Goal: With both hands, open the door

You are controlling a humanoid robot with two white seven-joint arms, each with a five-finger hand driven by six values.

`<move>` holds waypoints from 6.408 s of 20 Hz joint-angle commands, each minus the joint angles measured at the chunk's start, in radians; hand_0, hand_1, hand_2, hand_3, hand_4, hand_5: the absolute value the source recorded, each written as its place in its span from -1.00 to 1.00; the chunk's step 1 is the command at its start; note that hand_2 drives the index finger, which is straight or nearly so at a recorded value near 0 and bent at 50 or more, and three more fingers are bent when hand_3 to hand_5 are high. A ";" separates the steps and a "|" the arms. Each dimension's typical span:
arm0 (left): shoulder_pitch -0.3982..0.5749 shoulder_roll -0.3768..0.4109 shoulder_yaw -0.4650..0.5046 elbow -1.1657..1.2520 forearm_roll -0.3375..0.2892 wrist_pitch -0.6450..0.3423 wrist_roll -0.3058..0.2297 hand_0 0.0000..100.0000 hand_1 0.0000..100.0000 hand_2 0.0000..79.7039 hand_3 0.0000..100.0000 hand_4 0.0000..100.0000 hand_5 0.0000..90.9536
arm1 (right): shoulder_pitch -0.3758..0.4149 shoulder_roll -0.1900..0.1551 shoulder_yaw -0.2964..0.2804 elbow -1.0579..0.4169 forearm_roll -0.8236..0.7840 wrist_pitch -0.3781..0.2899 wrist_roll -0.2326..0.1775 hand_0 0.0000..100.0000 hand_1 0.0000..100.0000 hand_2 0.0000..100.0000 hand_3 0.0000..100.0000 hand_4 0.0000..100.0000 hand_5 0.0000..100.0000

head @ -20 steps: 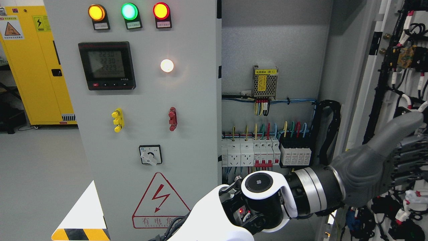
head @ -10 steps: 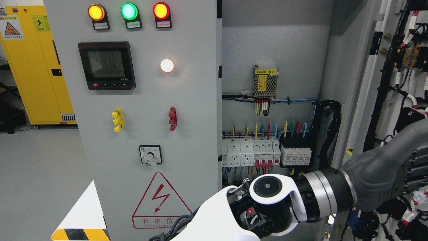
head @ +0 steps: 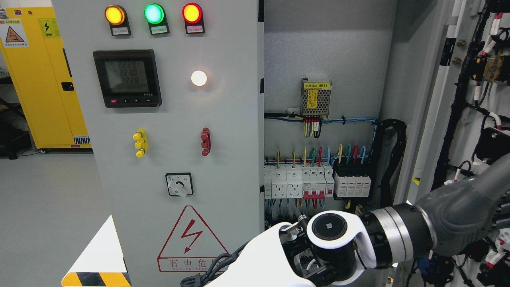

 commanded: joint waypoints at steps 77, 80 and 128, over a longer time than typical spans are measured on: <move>1.107 0.173 0.568 1.486 -0.596 -0.394 -0.056 -1.00 -1.00 -1.00 -1.00 -1.00 -1.00 | -0.011 -0.023 0.002 -0.015 -0.001 -0.004 0.000 -0.51 -1.00 -1.00 -1.00 -1.00 -1.00; 1.111 0.172 0.568 1.494 -0.596 -0.330 -0.056 -1.00 -1.00 -1.00 -1.00 -1.00 -1.00 | -0.009 -0.026 0.001 -0.032 -0.001 -0.004 -0.002 -0.51 -1.00 -1.00 -1.00 -1.00 -1.00; 1.154 0.150 0.570 1.496 -0.593 -0.328 0.037 -1.00 -1.00 -1.00 -1.00 -1.00 -1.00 | 0.535 -0.244 0.234 -1.997 -0.011 -0.326 -0.003 -0.51 -1.00 -1.00 -1.00 -1.00 -1.00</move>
